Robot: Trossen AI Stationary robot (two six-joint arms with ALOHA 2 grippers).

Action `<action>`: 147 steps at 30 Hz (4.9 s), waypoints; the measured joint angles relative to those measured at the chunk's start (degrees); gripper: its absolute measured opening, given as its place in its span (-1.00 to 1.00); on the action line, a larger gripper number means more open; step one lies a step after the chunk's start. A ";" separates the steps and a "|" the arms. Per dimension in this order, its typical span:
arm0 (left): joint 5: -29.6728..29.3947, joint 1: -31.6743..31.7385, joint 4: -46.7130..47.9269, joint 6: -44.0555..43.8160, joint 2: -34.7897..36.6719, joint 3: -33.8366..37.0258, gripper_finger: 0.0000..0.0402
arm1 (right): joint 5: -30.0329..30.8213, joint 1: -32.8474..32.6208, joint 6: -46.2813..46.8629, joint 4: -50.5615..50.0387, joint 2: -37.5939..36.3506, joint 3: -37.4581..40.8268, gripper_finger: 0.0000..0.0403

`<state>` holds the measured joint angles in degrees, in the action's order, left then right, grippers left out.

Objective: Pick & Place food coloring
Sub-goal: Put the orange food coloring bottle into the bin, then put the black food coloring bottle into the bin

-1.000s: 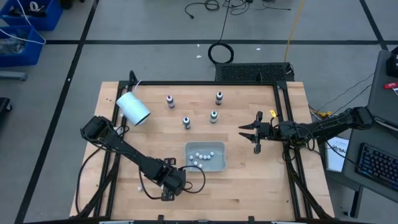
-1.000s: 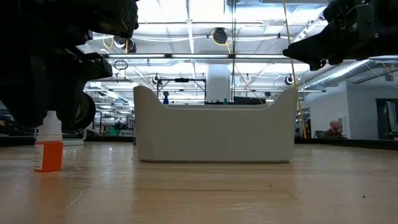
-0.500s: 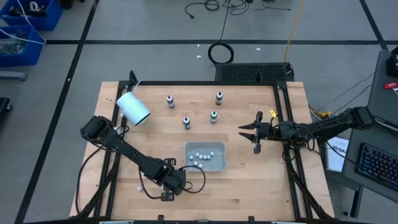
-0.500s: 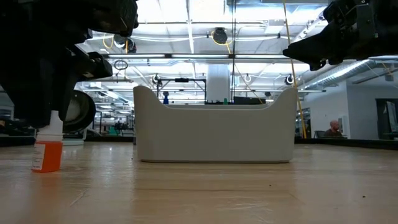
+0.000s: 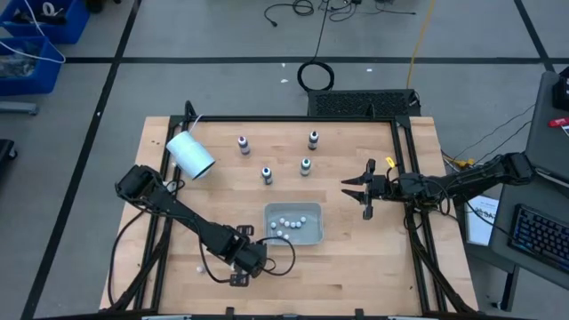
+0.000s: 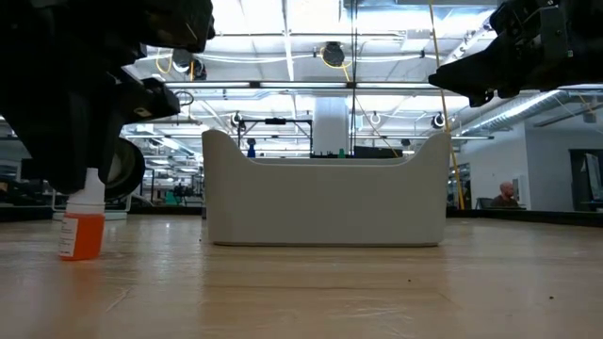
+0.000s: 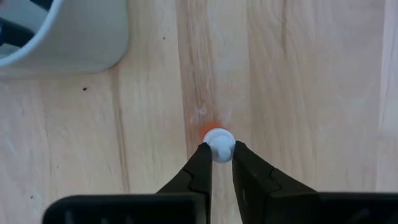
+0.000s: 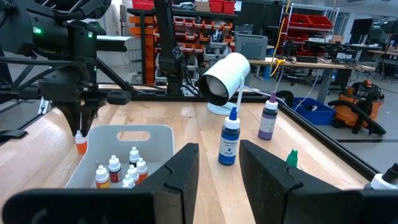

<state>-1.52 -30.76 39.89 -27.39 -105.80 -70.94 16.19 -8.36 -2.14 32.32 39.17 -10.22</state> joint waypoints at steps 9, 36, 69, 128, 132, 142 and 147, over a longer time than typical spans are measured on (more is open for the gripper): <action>-0.07 0.04 4.24 4.50 -0.02 -4.12 -0.79 | 0.00 0.00 0.00 0.00 0.00 0.00 -0.48; -9.46 19.06 19.80 34.85 -0.02 -22.58 -0.79 | 0.00 0.02 0.01 0.00 -0.01 0.00 -0.48; 4.63 24.15 -2.50 35.20 -0.04 -3.13 -0.89 | 0.00 0.01 -0.10 -0.46 -0.01 0.00 -0.48; 0.00 -8.32 -2.59 -22.57 4.70 7.82 0.20 | 0.01 0.00 1.03 0.22 0.11 0.00 -0.48; 0.02 -7.83 -3.01 -22.46 4.70 8.22 0.20 | 0.02 0.00 1.04 0.22 0.12 0.00 -0.48; 1.20 -7.82 -2.33 -21.85 4.70 8.22 0.20 | 0.00 0.02 1.01 0.22 0.12 0.00 -0.48; 1.05 -7.82 -2.38 -21.59 4.70 8.22 0.18 | 0.00 0.02 0.97 0.22 0.11 0.00 -0.48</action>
<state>-0.47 -38.59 37.51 -48.98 -101.10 -62.72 16.19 -8.34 -1.17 32.53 39.28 -10.22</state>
